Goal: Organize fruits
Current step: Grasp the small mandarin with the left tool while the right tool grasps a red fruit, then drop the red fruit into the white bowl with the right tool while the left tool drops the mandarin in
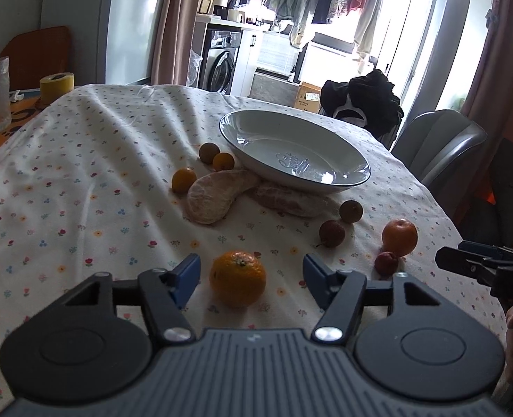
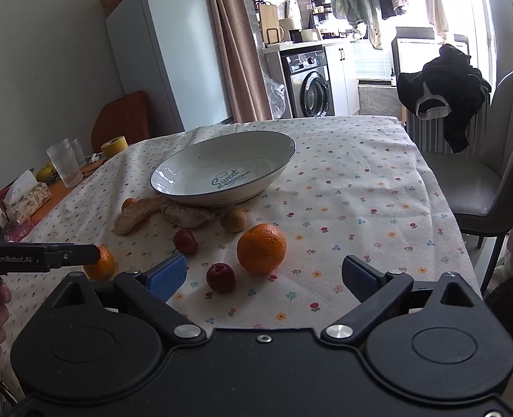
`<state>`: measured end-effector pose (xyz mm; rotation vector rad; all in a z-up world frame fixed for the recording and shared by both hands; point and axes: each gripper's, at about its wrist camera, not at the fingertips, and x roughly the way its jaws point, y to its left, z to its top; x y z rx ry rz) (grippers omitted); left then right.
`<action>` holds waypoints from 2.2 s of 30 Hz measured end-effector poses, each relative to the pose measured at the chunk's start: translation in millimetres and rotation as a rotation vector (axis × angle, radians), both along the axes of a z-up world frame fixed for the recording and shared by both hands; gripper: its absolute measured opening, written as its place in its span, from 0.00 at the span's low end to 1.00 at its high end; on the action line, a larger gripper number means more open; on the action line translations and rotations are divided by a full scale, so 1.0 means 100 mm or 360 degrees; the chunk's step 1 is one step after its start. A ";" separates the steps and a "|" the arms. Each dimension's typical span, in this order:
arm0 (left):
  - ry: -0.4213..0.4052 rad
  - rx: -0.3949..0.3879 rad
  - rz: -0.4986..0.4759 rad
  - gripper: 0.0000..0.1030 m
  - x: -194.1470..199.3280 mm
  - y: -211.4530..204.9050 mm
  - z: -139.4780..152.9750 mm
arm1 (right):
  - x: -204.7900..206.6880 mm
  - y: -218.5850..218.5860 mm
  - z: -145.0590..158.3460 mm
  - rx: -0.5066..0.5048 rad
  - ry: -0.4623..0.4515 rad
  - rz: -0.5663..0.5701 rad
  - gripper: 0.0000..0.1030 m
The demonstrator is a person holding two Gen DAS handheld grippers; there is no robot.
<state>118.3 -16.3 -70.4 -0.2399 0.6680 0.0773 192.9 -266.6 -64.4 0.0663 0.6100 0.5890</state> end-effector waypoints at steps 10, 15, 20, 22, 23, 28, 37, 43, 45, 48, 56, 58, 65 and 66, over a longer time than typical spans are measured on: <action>0.0077 -0.0005 0.0056 0.37 0.11 0.03 -0.17 | 0.07 0.20 -0.09 -0.0025 0.0042 0.0130 0.78; 0.0066 -0.0033 0.0058 0.36 0.09 0.06 -0.17 | 0.07 0.31 -0.14 -0.0046 0.0076 0.0175 0.62; 0.0054 -0.0065 0.0075 0.36 0.05 0.13 -0.15 | 0.06 0.41 -0.18 -0.0054 0.0117 0.0220 0.48; 0.0043 -0.0079 0.0087 0.36 0.02 0.18 -0.14 | 0.06 0.46 -0.20 -0.0080 0.0113 0.0217 0.47; 0.0037 -0.0078 0.0090 0.36 0.01 0.20 -0.13 | 0.06 0.48 -0.20 -0.0099 0.0095 0.0212 0.46; 0.0045 -0.0078 0.0121 0.36 0.00 0.26 -0.13 | 0.12 0.50 -0.22 -0.0124 0.0061 0.0139 0.21; -0.0070 -0.0035 0.0110 0.36 -0.11 0.26 0.12 | 0.12 0.49 -0.07 -0.0084 0.0050 0.0162 0.21; -0.0083 -0.0029 0.0109 0.36 -0.08 0.27 0.20 | 0.11 0.54 0.04 -0.0091 0.0018 0.0170 0.21; -0.0089 -0.0022 0.0111 0.36 -0.07 0.28 0.23 | 0.14 0.57 0.09 -0.0089 0.0008 0.0174 0.21; -0.0096 -0.0021 0.0114 0.36 -0.04 0.29 0.26 | 0.17 0.62 0.14 -0.0083 -0.0010 0.0182 0.21; -0.0119 -0.0013 0.0095 0.36 0.13 0.28 0.32 | 0.32 0.72 0.21 -0.0046 -0.0042 0.0205 0.21; -0.0123 -0.0014 0.0094 0.36 0.19 0.29 0.34 | 0.36 0.74 0.24 -0.0036 -0.0055 0.0204 0.21; -0.0132 -0.0006 0.0071 0.36 0.44 0.26 0.37 | 0.55 0.77 0.27 0.0001 -0.0054 0.0202 0.21; -0.0129 -0.0007 0.0068 0.36 0.48 0.26 0.36 | 0.58 0.78 0.26 0.0009 -0.0045 0.0203 0.21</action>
